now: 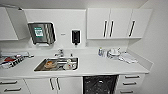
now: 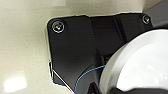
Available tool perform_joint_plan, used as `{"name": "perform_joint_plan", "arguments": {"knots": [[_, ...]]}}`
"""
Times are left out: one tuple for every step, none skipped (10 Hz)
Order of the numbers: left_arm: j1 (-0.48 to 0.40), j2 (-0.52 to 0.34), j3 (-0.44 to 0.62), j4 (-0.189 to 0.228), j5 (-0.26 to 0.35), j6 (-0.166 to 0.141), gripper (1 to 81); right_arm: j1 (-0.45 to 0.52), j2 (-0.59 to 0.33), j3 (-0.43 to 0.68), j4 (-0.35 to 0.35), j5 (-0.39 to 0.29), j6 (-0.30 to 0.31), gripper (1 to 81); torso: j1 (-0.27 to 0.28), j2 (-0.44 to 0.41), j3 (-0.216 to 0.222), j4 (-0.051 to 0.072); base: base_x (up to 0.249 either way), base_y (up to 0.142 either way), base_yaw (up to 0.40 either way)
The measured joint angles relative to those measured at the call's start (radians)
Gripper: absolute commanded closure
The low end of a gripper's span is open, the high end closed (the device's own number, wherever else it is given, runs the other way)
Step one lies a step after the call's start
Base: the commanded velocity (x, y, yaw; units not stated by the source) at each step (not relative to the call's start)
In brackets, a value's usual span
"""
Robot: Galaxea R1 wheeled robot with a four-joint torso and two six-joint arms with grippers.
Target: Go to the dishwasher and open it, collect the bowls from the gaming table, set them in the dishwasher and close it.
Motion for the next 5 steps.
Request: {"name": "perform_joint_plan", "arguments": {"knots": [[0.000,0.000,0.000,0.000,-0.003,0.000,81.1,0.002,0.000,0.000,0.000,0.000,0.000,81.1,0.000,0.000,0.000,0.000,0.105,0.000,0.000],[0.001,0.000,0.000,0.000,-0.002,0.000,81.1,0.003,0.000,0.000,0.000,0.000,0.000,81.1,0.000,0.000,0.000,0.000,0.094,0.000,0.000],[0.004,0.000,0.000,0.000,0.000,0.000,81.1,0.002,0.000,0.000,0.001,0.000,0.001,81.1,0.000,0.000,0.000,0.000,0.000,0.000,0.000],[0.002,0.000,0.000,0.000,-0.001,0.000,81.1,0.004,0.000,0.000,0.003,0.000,0.002,81.1,0.001,0.000,0.000,0.000,0.000,0.000,0.000],[-0.003,0.000,0.000,0.000,-0.005,0.000,81.1,0.010,0.000,0.000,0.005,0.002,0.008,81.1,0.000,0.000,0.000,0.000,0.000,0.000,0.000]]}}
